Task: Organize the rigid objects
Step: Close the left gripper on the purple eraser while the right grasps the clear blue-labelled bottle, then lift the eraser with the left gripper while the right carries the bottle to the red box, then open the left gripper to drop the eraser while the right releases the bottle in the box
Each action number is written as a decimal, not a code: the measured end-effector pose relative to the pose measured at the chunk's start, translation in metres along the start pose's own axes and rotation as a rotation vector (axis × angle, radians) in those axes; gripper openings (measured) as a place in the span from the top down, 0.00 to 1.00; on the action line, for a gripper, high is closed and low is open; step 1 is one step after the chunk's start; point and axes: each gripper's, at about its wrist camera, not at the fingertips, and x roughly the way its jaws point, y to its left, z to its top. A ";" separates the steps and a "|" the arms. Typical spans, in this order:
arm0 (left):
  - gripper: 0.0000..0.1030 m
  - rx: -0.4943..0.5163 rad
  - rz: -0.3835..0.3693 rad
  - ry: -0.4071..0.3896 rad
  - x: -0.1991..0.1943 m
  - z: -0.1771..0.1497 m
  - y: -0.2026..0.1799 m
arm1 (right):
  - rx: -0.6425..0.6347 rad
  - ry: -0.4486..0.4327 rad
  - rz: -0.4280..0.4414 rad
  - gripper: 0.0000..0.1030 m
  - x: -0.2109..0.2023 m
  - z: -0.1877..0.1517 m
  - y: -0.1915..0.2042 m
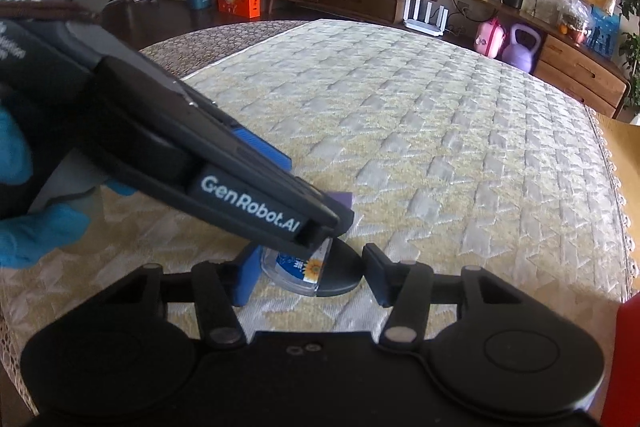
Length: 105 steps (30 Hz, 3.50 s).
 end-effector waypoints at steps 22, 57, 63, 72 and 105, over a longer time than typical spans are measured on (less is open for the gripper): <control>0.80 0.087 0.085 -0.029 -0.007 -0.005 -0.038 | 0.086 -0.020 -0.057 0.48 -0.057 -0.023 -0.026; 0.80 0.215 -0.054 -0.082 -0.055 0.028 -0.220 | 0.254 -0.154 -0.316 0.48 -0.224 -0.098 -0.118; 0.80 0.259 -0.080 -0.063 -0.038 0.030 -0.258 | 0.291 -0.144 -0.378 0.48 -0.234 -0.119 -0.147; 0.80 0.321 -0.107 -0.017 -0.005 0.030 -0.303 | 0.372 -0.108 -0.425 0.48 -0.227 -0.143 -0.192; 0.80 0.331 -0.116 0.103 0.067 0.036 -0.332 | 0.446 -0.026 -0.378 0.46 -0.187 -0.158 -0.227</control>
